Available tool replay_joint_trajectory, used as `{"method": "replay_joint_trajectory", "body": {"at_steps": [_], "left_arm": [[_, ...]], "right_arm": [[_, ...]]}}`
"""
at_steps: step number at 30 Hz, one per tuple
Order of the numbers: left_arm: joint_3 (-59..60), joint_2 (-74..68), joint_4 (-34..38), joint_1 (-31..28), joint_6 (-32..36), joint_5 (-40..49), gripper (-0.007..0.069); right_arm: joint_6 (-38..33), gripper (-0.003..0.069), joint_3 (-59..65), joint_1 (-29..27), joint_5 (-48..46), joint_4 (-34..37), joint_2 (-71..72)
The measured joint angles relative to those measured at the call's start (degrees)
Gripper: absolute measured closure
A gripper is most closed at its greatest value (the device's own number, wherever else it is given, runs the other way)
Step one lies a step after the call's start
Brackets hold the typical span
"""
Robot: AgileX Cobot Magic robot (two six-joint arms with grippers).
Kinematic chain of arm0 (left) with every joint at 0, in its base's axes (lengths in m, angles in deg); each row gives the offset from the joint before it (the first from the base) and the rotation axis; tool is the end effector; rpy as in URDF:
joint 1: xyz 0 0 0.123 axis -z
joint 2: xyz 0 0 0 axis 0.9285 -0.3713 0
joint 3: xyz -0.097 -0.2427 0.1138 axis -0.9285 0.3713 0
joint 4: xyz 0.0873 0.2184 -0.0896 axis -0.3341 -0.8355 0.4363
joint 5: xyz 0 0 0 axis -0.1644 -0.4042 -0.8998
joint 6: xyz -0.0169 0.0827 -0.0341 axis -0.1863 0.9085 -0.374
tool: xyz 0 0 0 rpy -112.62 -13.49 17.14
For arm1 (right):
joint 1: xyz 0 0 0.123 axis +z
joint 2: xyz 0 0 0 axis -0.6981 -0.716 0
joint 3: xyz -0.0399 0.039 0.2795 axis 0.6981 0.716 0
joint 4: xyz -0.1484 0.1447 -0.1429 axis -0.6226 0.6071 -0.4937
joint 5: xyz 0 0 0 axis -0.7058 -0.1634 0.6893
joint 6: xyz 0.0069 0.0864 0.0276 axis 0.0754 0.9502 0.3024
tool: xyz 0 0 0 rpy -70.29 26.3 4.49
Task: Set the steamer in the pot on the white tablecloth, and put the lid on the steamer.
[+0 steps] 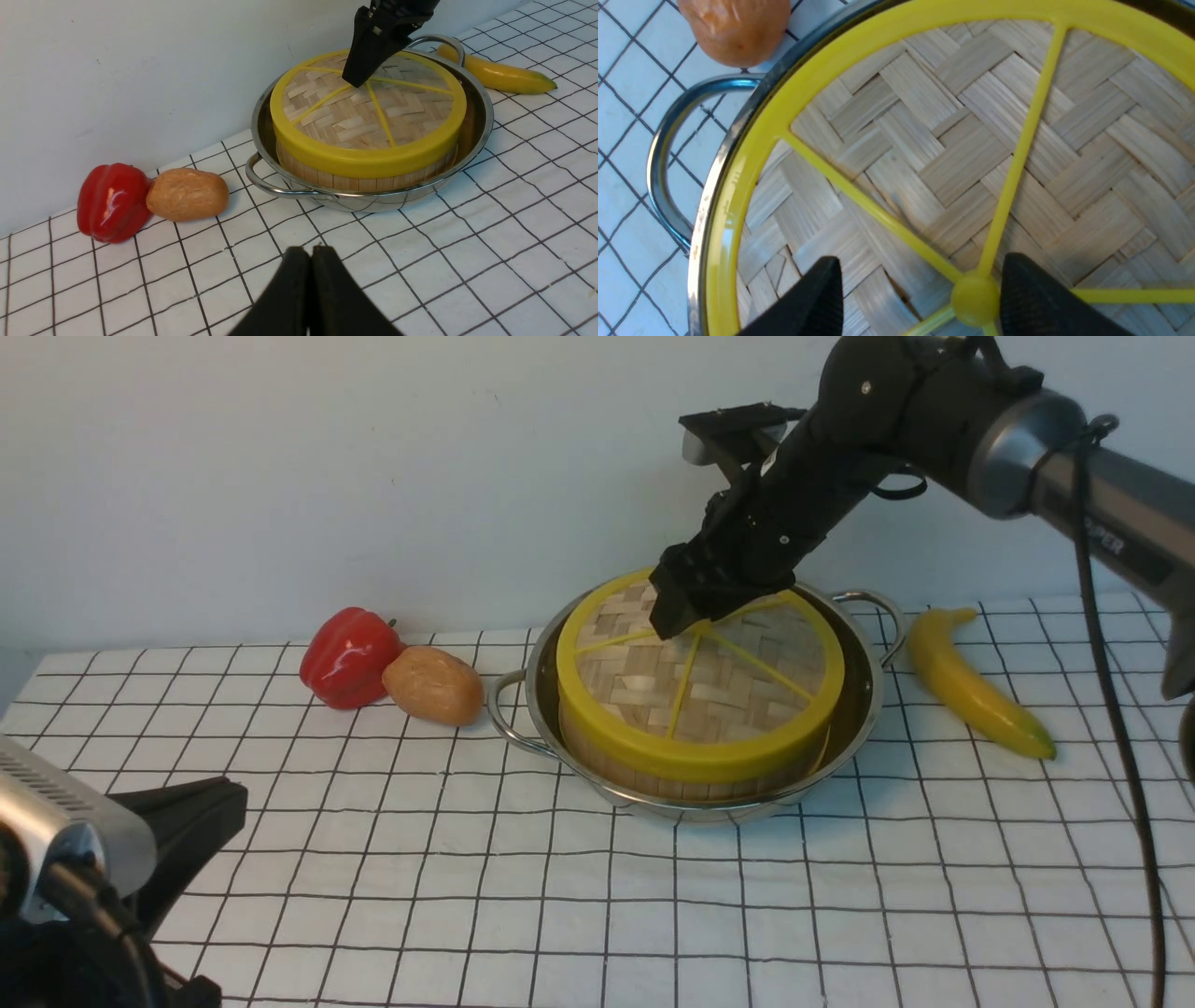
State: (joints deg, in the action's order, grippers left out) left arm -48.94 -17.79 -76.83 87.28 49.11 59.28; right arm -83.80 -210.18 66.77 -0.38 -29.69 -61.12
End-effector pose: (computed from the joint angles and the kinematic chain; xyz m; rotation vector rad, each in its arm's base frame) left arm 0.1074 -0.0475 0.3212 0.5473 1.8934 -0.2208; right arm 0.4505 0.2219 0.2442 -0.7186 2.6659 0.5944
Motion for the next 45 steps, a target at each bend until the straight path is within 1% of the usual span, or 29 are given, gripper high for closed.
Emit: {"method": "replay_joint_trajectory", "body": {"at_steps": [12,16,19,21,22,23,24,25,27,30,32,33,34,37,39,40,41,42,43,45], "left_arm": [[0.0,0.0,0.0,0.0,0.0,0.0,0.0633],[0.0,0.0,0.0,0.0,0.0,0.0,0.0633],[0.0,0.0,0.0,0.0,0.0,0.0,0.0633],[0.0,0.0,0.0,0.0,0.0,0.0,0.0633],[0.0,0.0,0.0,0.0,0.0,0.0,0.0633],[0.0,0.0,-0.06,0.0,0.0,0.0,0.0633],[0.0,0.0,-0.12,0.0,0.0,0.0,0.0633],[0.0,0.0,-0.12,0.0,0.0,0.0,0.0633],[0.0,0.0,-0.12,0.0,0.0,0.0,0.0633],[0.0,0.0,-0.12,0.0,0.0,0.0,0.0633],[0.0,0.0,-0.12,0.0,0.0,0.0,0.0633],[0.0,0.0,-0.12,0.0,0.0,0.0,0.0633],[0.0,0.0,-0.12,0.0,0.0,0.0,0.0633],[0.0,0.0,-0.12,0.0,0.0,0.0,0.0633],[0.0,0.0,-0.12,0.0,0.0,0.0,0.0633],[0.0,0.0,-0.12,0.0,0.0,0.0,0.0633],[0.0,0.0,-0.12,0.0,0.0,0.0,0.0633],[0.0,0.0,-0.12,0.0,0.0,0.0,0.0633],[0.0,0.0,-0.12,0.0,0.0,0.0,0.0633],[0.0,0.0,-0.12,0.0,0.0,0.0,0.0633]], "right_arm": [[2.09,0.0215,0.0,0.0,-0.65,-5.81,2.22],[2.76,0.0216,0.0,-0.07,-2.11,-9.66,7.48],[2.88,0.0217,0.0,-0.54,-2.3,-10.96,12.31],[2.94,0.0243,0.0,-1.1,-2.32,-11.35,17.71],[2.94,0.0243,0.0,-1.18,-2.32,-11.35,18.18],[2.94,0.026,0.0,-1.35,-2.32,-11.49,19.63],[2.94,0.0302,0.0,-1.64,-2.32,-11.62,23.11],[2.94,0.0317,0.0,-1.8,-2.32,-11.74,24.6],[3.14,0.0448,0.13,-2.07,-2.25,-12.85,30.96],[3.14,0.061,3.01,-2.07,-2.07,-13.55,38.96],[3.14,0.0658,6.02,-2.07,-2.0,-13.55,42.95],[3.14,0.0666,6.94,-2.07,-2.0,-13.61,43.96],[3.14,0.0673,12.06,-2.07,-2.0,-13.69,48.05],[3.14,0.0673,21.43,-2.07,-1.94,-13.69,54.92],[3.14,0.0673,31.46,-2.07,0.23,-13.39,60.6],[3.14,0.0673,33.65,-2.07,1.26,-13.24,61.76],[3.14,0.0673,45.2,-2.07,8.29,-12.54,67.13],[3.14,0.0673,45.2,-2.07,8.29,-12.54,67.13],[3.14,0.0673,54.75,-2.07,14.44,-11.68,71.92],[3.14,0.0673,66.22,-2.07,24.58,-10.46,77.18]]}}
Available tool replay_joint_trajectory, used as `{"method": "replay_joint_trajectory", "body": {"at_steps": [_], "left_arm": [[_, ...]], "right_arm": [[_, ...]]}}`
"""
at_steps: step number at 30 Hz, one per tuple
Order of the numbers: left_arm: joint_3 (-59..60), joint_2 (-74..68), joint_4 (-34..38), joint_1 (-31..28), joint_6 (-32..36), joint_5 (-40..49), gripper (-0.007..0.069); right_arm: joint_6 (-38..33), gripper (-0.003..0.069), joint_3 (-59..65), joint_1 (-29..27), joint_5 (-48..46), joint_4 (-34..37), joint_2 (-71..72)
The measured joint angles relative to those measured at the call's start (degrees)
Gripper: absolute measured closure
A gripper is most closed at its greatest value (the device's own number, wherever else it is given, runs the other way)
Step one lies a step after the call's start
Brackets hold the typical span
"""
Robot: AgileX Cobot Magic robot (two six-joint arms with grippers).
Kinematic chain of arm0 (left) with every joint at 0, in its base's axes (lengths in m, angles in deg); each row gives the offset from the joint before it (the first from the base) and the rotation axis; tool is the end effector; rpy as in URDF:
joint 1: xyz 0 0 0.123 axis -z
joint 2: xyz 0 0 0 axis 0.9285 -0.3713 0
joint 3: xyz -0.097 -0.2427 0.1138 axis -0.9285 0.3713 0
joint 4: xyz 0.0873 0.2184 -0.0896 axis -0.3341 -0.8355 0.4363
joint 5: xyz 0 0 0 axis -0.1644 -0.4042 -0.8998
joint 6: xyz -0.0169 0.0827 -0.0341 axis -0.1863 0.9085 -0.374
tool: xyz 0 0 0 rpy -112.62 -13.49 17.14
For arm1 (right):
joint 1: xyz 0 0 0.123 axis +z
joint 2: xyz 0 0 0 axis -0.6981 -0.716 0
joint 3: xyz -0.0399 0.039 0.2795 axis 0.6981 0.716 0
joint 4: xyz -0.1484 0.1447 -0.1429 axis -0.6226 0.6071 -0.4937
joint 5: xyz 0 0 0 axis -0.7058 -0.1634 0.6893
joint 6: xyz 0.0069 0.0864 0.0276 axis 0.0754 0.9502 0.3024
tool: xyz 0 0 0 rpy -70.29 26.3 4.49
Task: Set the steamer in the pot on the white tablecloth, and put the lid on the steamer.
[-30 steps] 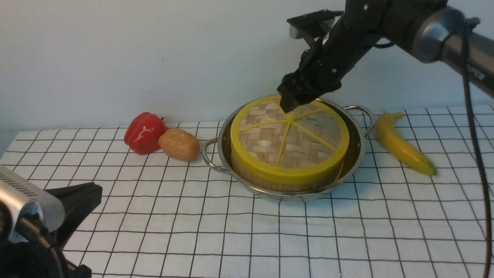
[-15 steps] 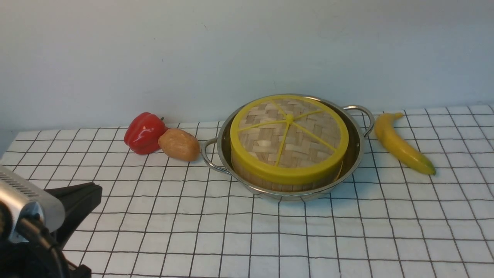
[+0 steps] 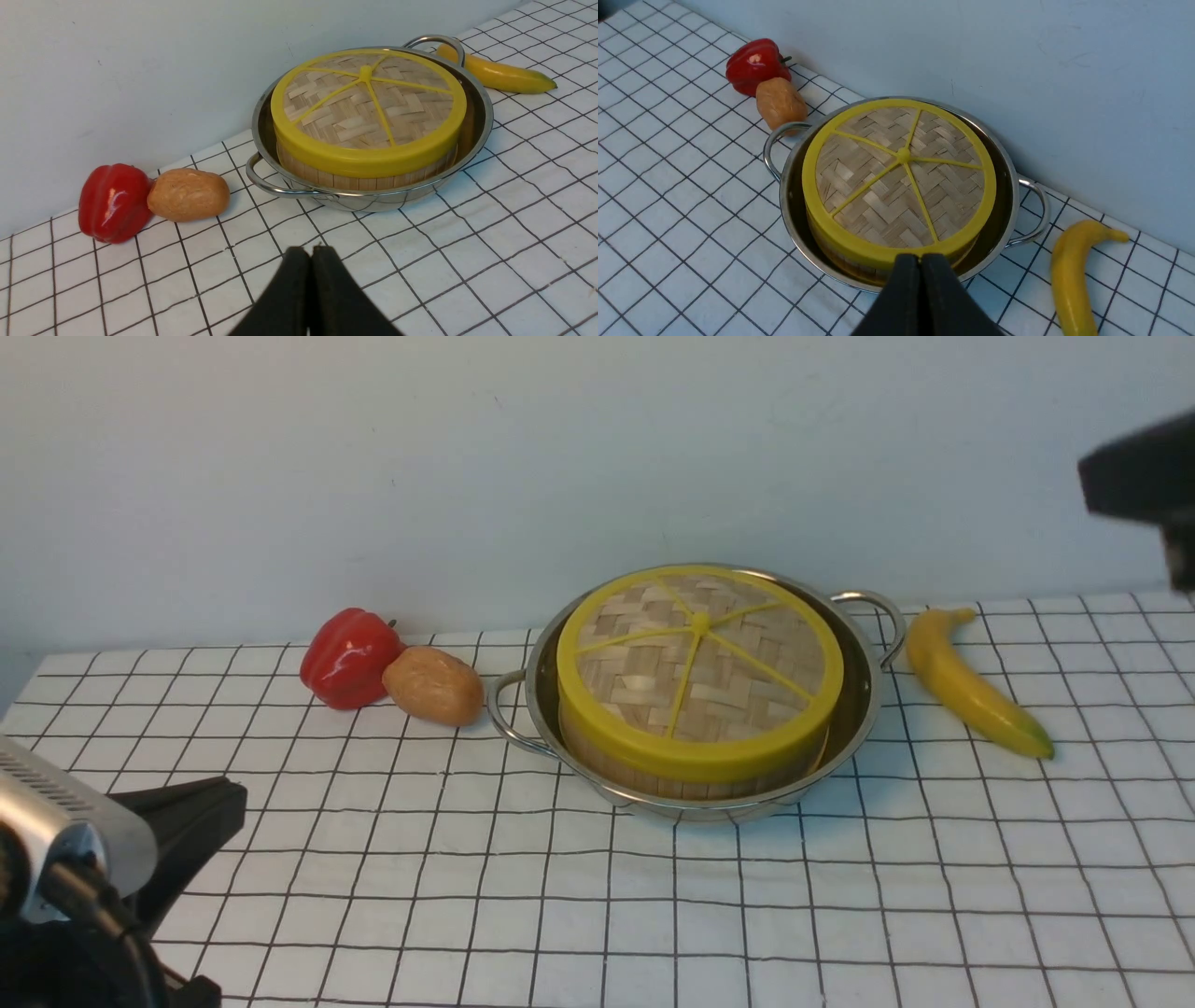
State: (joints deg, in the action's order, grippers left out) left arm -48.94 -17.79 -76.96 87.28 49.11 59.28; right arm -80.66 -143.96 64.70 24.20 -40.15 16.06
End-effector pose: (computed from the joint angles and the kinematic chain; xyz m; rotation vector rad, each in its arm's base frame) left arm 0.1074 -0.0474 0.3212 0.5485 1.8932 -0.2184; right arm 0.1715 0.0781 0.3903 -0.4735 2.1120 0.3613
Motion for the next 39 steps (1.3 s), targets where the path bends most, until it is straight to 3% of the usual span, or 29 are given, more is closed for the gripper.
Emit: {"method": "replay_joint_trajectory", "body": {"at_steps": [3,7,27,34,39], "left_arm": [[0.0,0.0,0.0,0.0,0.0,0.0,0.0633],[0.0,0.0,0.0,0.0,0.0,0.0,0.0632],[0.0,0.0,0.13,0.0,-0.47,0.3,0.062],[0.0,0.0,0.13,0.0,-0.47,0.35,0.0602],[0.0,0.0,0.13,0.0,-0.47,0.37,0.0598]], "right_arm": [[0.0,0.0672,14.13,0.0,11.32,0.73,5.25],[0.0,0.067,23.64,0.0,17.5,0.88,6.88],[1.03,0.0652,25.22,0.0,21.5,0.74,7.18],[-8.18,0.0636,25.78,-1.8,22.43,-12.76,11.01],[-8.84,0.0621,25.78,-8.19,22.67,-13.72,21.57]]}}
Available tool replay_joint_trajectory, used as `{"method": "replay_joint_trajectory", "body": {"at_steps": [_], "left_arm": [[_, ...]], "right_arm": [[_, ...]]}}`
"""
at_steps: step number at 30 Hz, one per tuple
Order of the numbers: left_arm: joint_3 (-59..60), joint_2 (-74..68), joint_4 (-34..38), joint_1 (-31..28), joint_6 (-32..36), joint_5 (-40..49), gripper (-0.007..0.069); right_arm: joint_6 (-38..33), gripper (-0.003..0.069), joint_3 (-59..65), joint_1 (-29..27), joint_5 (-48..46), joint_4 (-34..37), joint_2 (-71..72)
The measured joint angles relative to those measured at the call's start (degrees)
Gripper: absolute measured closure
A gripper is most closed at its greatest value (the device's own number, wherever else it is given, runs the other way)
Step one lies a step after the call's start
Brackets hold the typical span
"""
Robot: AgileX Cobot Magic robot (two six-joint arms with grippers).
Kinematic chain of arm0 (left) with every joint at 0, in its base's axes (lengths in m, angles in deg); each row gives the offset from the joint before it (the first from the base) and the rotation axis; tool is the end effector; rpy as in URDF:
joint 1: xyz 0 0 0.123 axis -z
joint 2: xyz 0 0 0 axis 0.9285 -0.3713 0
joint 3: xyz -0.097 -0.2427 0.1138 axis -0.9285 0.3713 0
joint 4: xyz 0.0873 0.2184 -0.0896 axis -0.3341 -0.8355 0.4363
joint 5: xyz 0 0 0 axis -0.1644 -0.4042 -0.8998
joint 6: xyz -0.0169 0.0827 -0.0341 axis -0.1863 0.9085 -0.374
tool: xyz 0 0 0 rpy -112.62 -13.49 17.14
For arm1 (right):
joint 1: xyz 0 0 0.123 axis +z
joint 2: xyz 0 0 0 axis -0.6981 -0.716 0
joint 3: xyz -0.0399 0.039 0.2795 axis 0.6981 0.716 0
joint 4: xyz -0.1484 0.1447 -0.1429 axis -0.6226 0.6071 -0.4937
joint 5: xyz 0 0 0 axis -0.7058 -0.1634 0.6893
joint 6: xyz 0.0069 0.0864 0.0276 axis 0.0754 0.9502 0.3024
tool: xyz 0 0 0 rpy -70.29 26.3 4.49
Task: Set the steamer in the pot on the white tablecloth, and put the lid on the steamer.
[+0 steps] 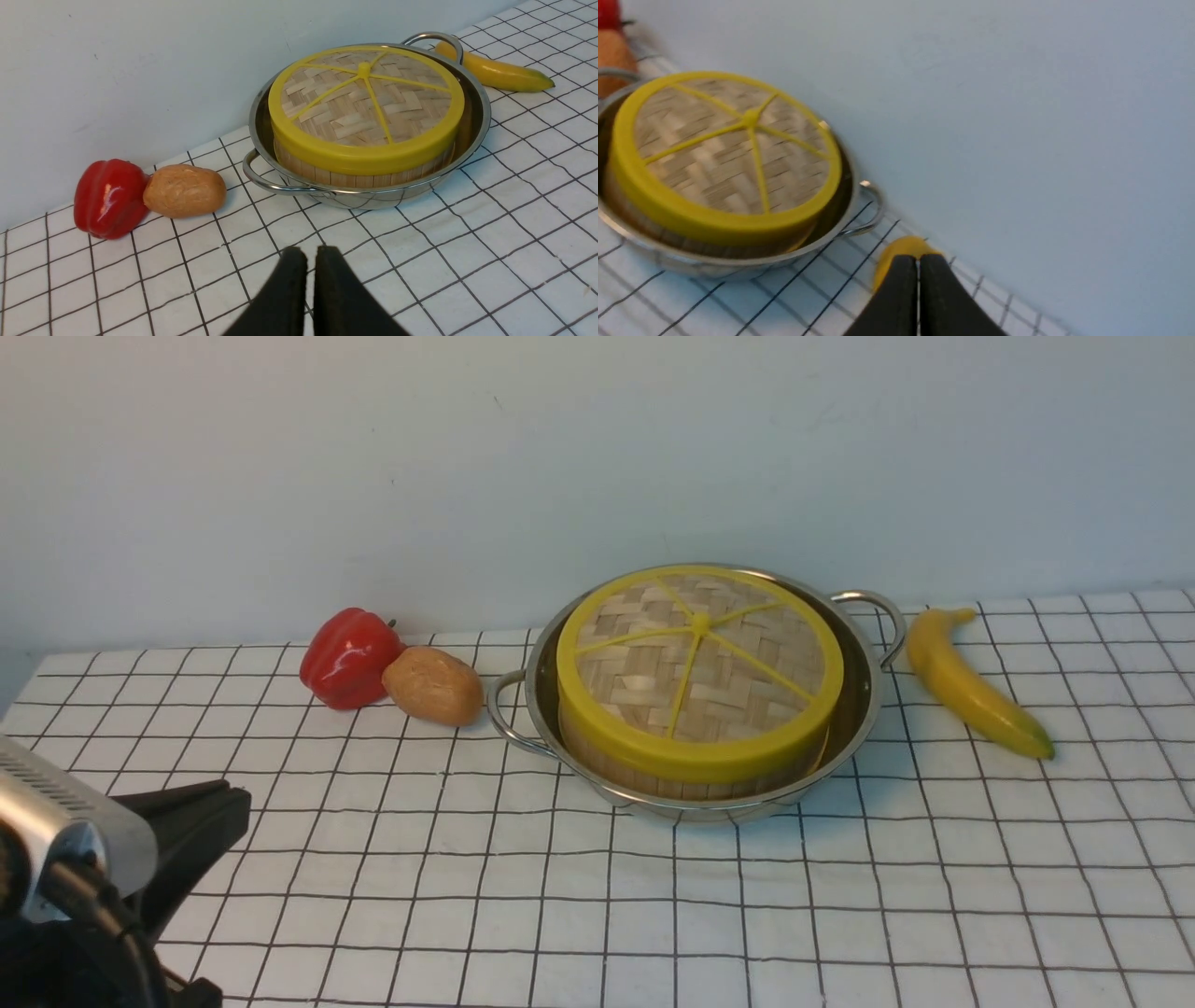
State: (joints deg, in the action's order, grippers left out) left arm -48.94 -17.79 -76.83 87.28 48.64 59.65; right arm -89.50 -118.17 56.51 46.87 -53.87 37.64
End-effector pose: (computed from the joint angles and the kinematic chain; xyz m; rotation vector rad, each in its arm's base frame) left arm 0.1071 -0.0475 0.3207 0.5423 1.9018 -0.2269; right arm 0.1179 0.0248 0.3315 -0.4965 1.7716 -0.0964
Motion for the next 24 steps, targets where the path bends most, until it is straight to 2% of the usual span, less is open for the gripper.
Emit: {"method": "replay_joint_trajectory", "body": {"at_steps": [6,11,17,24], "left_arm": [[0.0,0.0,0.0,0.0,0.0,0.0,0.0592],[0.0,0.0,0.0,0.0,0.0,0.0,0.0592],[0.0,0.0,0.0,0.0,0.0,0.0,0.0592],[0.0,0.0,0.0,0.0,0.0,0.0,0.0592]], "right_arm": [[-0.12,0.0608,0.0,-4.97,0.74,-0.68,8.91],[4.95,0.0597,3.38,-8.98,0.85,0.4,13.39],[14.99,0.058,18.76,-14.52,3.31,1.44,22.68],[18.12,0.0561,33.46,-14.8,12.51,1.1,31.45]]}}
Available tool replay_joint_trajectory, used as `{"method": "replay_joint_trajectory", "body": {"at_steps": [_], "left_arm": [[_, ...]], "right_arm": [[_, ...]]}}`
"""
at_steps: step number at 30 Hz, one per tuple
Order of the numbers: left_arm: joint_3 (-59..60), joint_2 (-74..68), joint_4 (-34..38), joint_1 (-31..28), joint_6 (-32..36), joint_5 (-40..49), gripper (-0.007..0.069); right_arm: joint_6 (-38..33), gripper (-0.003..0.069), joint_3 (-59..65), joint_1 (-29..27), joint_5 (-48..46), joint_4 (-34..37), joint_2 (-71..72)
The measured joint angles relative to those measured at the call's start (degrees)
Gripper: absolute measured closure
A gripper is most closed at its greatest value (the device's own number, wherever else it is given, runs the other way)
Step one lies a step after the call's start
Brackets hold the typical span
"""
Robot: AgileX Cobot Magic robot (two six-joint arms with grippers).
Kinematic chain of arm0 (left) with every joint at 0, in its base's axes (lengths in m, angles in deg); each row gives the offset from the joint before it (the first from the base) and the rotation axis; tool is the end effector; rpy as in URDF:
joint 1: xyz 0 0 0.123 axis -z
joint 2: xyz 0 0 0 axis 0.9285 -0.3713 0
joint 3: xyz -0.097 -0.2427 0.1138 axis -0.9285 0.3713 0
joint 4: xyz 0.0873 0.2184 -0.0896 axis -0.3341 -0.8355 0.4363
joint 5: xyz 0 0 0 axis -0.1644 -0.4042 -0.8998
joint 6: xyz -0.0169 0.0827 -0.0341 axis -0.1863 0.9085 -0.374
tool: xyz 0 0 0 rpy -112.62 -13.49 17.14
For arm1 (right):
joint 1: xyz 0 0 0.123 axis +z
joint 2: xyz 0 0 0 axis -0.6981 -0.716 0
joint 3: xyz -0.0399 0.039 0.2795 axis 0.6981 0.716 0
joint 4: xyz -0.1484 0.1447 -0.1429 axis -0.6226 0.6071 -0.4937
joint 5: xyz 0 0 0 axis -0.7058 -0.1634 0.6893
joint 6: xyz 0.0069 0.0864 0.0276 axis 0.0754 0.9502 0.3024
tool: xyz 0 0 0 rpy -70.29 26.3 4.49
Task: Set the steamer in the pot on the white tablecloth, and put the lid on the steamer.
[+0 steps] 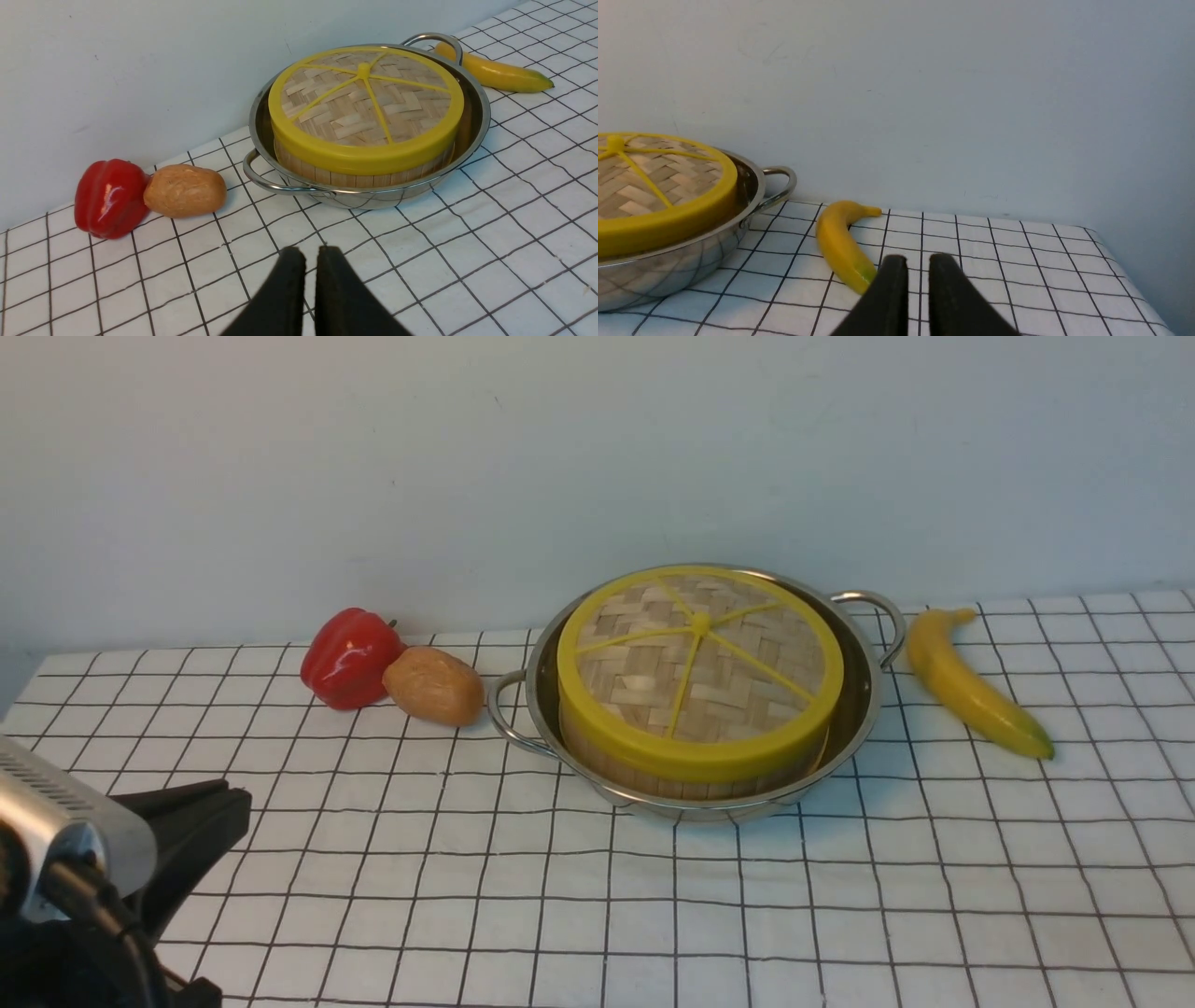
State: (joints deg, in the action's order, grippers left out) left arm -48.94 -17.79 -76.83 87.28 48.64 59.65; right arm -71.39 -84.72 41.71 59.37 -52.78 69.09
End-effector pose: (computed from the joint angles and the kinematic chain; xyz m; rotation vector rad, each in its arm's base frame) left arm 0.1071 -0.0475 0.3207 0.5423 1.9018 -0.2269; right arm 0.0586 -0.0027 0.1996 0.0326 1.6554 -0.0393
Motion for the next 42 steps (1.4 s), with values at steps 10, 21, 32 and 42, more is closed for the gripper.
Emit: {"method": "replay_joint_trajectory", "body": {"at_steps": [10,21,32,42], "left_arm": [[0.0,-0.34,0.0,0.0,0.0,0.0,0.058],[0.0,-0.45,0.0,0.0,0.0,0.0,0.0558],[3.11,10.9,-1.18,-9.52,1.26,-0.33,0.0539],[18.72,31.06,-4.32,-24.13,2.47,-2.38,0.0529]], "right_arm": [[2.52,0.0537,0.67,0.19,-0.33,0.35,1.61],[2.77,0.0515,0.67,0.19,-0.34,0.0,1.61],[2.77,0.0486,0.67,0.19,-0.52,0.0,1.87],[2.77,0.0461,0.73,0.19,-0.57,0.0,1.87]]}}
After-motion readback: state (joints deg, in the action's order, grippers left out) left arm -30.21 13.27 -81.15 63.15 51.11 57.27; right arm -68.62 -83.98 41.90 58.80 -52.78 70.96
